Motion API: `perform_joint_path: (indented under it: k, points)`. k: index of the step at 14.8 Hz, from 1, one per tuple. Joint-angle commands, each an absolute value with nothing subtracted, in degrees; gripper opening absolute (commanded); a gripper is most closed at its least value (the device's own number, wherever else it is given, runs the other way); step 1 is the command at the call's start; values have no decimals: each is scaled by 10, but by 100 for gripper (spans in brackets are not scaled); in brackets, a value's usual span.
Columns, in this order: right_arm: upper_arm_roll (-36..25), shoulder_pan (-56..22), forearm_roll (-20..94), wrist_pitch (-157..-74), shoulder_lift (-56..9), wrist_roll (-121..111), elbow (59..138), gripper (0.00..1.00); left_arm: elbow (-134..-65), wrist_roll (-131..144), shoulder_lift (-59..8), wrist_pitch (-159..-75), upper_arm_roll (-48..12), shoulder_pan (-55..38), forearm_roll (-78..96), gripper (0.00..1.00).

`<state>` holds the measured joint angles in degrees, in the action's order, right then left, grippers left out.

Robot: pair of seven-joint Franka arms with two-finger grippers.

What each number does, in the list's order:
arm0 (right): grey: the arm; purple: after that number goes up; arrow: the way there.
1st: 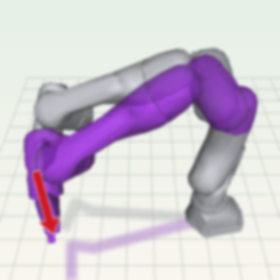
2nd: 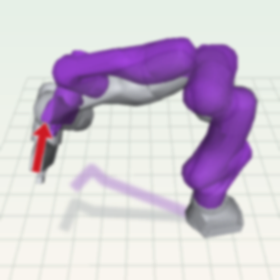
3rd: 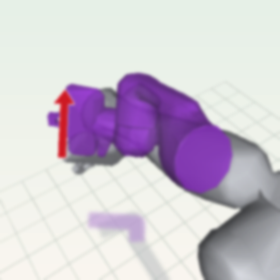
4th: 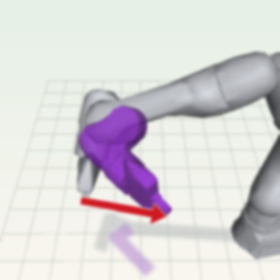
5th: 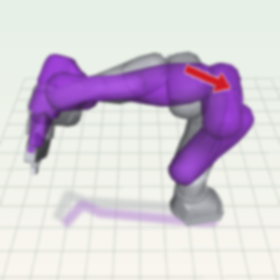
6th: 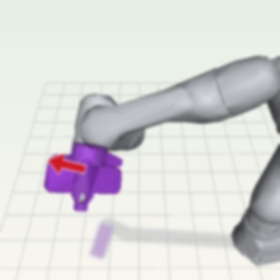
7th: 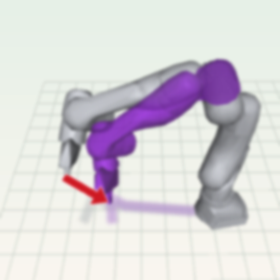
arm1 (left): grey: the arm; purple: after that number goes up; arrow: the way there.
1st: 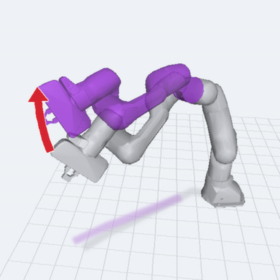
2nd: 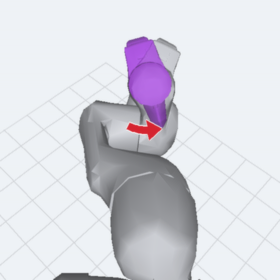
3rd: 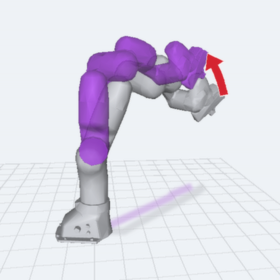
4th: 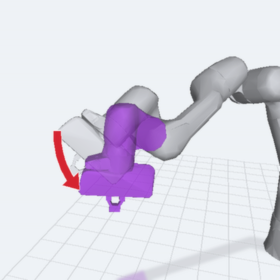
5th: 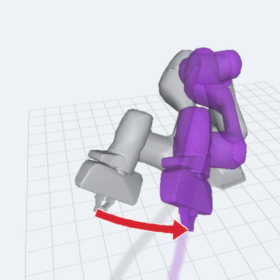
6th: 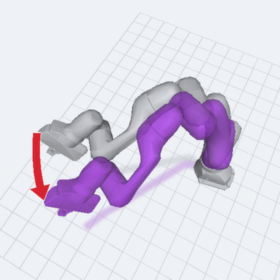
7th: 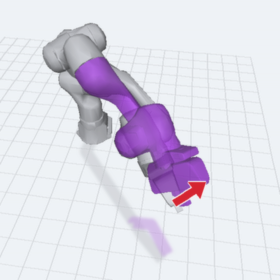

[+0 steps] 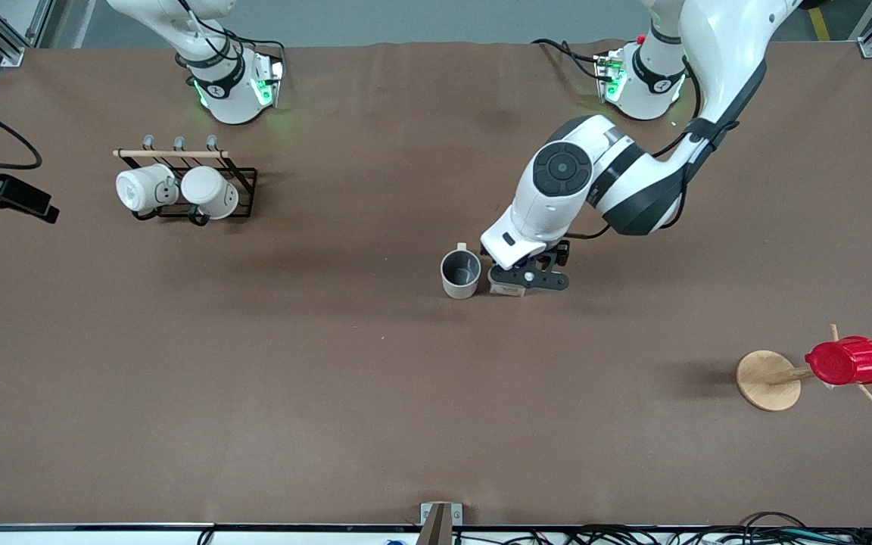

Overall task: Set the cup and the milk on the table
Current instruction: 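Lower the milk carton beside the mug with the left gripper, then open the left gripper and lift it away from the milk carton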

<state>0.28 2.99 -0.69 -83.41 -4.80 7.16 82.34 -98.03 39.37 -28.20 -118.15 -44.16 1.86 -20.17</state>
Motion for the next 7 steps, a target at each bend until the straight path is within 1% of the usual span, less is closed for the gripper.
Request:
perform_joint_path:
  k: [1,3,5,7]
  points:
    - [8,39,7,-845,-27,64,847,100,-987,400,-218,-1170,-442,24,-199,100]
    - [7,39,7,-841,-27,65,848,100,-980,394,-185,-1139,-427,24,-164,100]
    - [7,39,7,-839,-27,65,848,100,-978,390,-150,-1114,-397,23,-124,100]
    - [8,40,7,-838,-27,65,848,100,-982,389,-116,-1109,-358,19,-105,100]
